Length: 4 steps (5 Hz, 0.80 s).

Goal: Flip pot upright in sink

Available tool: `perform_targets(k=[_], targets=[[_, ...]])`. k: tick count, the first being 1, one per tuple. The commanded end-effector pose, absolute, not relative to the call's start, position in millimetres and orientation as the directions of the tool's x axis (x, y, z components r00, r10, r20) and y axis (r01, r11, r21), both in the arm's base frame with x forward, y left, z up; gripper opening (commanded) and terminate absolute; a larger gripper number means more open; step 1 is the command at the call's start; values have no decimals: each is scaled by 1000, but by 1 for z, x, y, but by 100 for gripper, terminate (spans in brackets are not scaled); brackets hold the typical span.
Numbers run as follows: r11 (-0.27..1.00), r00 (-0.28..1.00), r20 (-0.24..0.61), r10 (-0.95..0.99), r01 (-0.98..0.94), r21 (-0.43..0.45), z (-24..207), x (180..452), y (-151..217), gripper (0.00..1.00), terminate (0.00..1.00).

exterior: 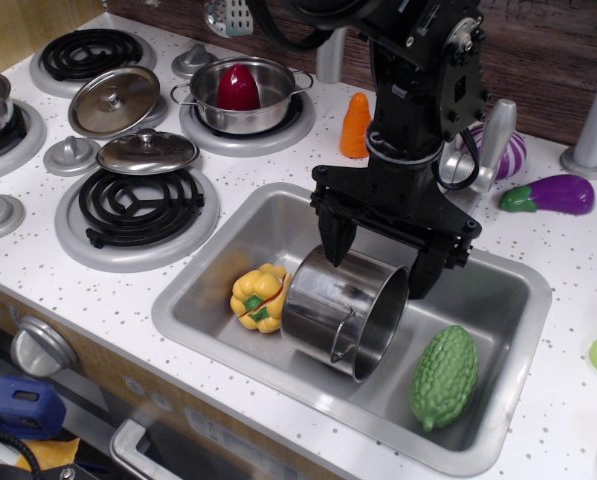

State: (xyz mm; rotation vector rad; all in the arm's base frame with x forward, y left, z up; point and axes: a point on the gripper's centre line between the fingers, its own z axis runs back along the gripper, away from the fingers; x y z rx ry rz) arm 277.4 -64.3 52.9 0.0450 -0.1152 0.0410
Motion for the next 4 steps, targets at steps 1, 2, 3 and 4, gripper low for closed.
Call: perform_targets(k=[1, 2, 3, 4], targets=[[998, 993, 116, 38, -43, 43, 53, 277, -64, 100, 0], [990, 990, 143, -8, -12, 140, 53, 279, -69, 100, 0], [982, 983, 179, -31, -4, 191, 51, 280, -68, 100, 0], [967, 973, 226, -42, -18, 255, 42, 284, -73, 100, 0]])
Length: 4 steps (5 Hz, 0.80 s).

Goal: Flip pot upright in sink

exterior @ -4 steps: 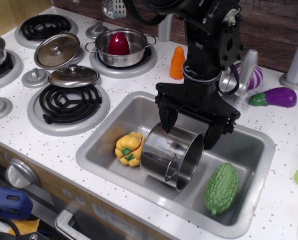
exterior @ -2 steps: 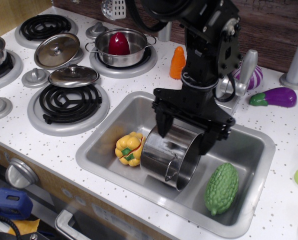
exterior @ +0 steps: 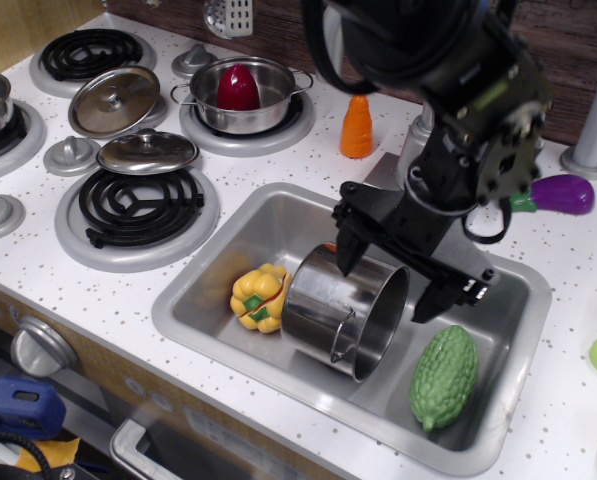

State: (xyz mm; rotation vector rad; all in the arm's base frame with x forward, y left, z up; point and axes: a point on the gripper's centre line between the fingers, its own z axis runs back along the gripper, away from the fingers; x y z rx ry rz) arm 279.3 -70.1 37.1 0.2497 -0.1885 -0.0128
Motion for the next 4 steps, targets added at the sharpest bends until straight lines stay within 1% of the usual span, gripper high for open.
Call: perform_targets(k=[1, 2, 3, 4], targets=[[943, 966, 253, -48, -40, 332, 27, 288, -75, 100, 0], [925, 965, 251, -79, -23, 380, 19, 294, -70, 100, 0], [894, 963, 243, -119, -3, 449, 13, 297, -65, 100, 0], [835, 957, 227, -183, 29, 549, 4, 302, -51, 100, 0]])
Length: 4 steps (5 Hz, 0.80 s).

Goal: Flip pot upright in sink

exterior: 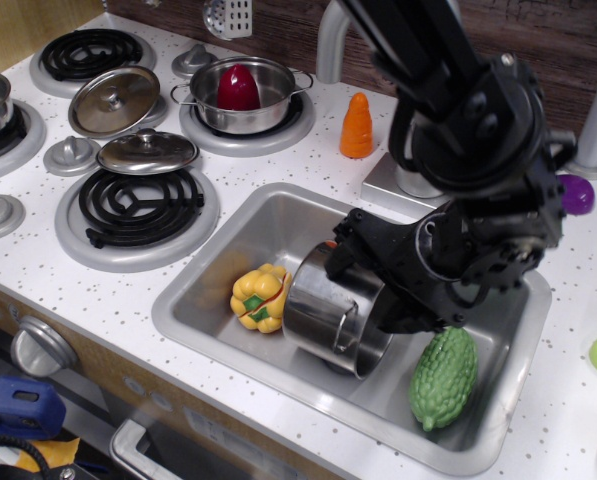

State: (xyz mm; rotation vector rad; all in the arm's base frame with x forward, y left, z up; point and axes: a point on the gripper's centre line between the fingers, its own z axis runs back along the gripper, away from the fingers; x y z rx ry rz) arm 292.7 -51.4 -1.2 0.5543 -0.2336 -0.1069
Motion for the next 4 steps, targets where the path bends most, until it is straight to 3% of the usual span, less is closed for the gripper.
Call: perform_targets(k=[1, 2, 3, 4], targets=[[817, 954, 222, -202, 39, 575, -1, 306, -37, 100, 0], [832, 958, 208, -199, 53, 553, 0, 310, -26, 0, 0], [849, 962, 203, -184, 52, 526, 4, 313, -22, 0, 0], [910, 970, 205, -134, 38, 414, 9, 313, -16, 0, 0]])
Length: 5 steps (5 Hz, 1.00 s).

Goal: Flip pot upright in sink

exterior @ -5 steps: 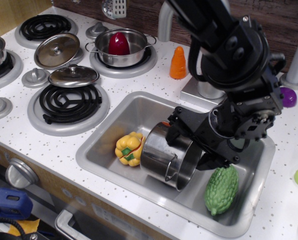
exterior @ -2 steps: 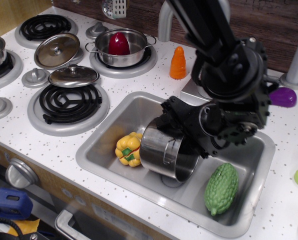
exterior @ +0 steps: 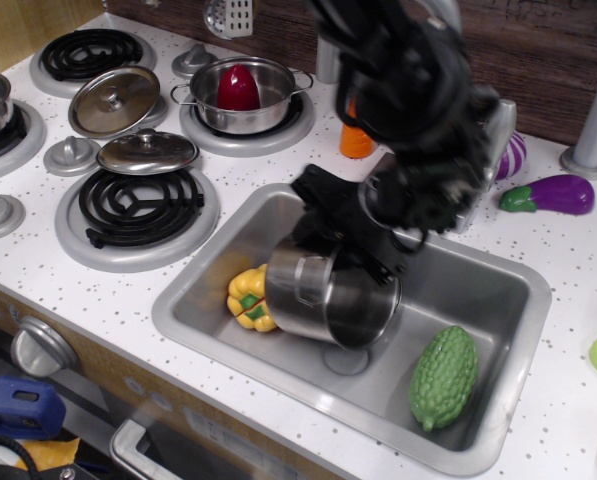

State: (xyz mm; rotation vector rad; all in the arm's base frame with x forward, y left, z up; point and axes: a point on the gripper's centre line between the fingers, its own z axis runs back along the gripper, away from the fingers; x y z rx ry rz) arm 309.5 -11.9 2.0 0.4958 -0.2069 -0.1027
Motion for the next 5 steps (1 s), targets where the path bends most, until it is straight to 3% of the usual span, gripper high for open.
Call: perform_targets(k=[1, 2, 3, 4, 5], targets=[[937, 970, 212, -116, 36, 346, 12, 310, -9, 0, 0], [978, 976, 200, -87, 45, 204, 9, 307, 5, 0, 0], [991, 976, 199, -86, 63, 122, 1, 307, 15, 0, 0], [994, 965, 242, -98, 82, 72, -4, 308, 17, 100, 0], [994, 965, 242, -98, 82, 72, -4, 308, 17, 100, 0]])
